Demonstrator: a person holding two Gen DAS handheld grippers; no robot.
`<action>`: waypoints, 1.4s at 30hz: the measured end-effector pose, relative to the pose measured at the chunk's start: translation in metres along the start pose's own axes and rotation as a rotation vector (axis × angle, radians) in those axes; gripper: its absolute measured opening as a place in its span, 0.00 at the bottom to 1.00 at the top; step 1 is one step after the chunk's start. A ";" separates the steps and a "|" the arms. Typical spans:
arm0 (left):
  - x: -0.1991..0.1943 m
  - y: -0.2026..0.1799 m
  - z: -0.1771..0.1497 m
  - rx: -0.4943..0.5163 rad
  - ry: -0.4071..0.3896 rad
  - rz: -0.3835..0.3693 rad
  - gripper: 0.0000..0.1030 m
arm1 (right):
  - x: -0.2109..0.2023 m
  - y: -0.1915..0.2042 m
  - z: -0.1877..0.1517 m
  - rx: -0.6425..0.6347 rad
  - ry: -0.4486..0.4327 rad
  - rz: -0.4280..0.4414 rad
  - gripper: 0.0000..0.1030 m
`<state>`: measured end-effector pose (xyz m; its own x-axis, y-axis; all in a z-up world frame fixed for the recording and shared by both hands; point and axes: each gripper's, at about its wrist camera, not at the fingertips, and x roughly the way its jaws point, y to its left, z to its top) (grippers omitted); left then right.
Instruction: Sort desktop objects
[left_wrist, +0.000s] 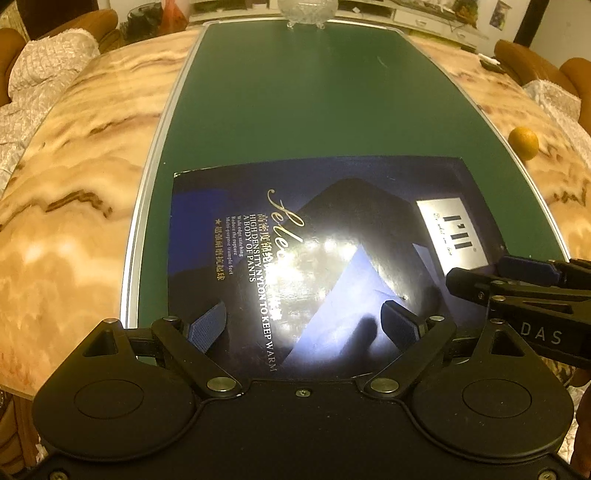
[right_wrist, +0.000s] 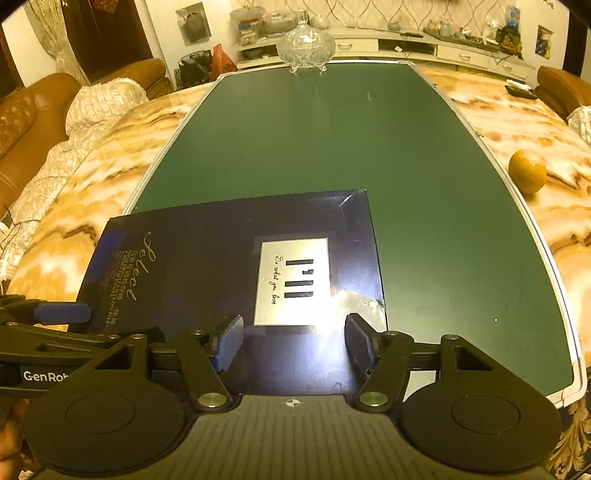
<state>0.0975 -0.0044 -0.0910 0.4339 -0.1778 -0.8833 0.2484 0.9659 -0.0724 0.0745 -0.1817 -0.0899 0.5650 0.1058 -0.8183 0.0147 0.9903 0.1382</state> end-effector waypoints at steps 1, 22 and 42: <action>0.000 0.000 0.000 -0.001 -0.001 0.000 0.90 | 0.000 0.000 0.000 0.000 0.000 0.000 0.64; -0.078 0.001 -0.045 -0.070 -0.080 0.272 1.00 | -0.083 0.020 -0.030 0.042 -0.042 -0.006 1.00; -0.128 -0.014 -0.107 -0.071 -0.092 0.276 1.00 | -0.134 0.043 -0.082 0.009 -0.024 -0.058 1.00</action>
<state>-0.0543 0.0255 -0.0263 0.5539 0.0804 -0.8287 0.0507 0.9902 0.1300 -0.0681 -0.1458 -0.0201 0.5829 0.0464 -0.8112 0.0551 0.9938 0.0964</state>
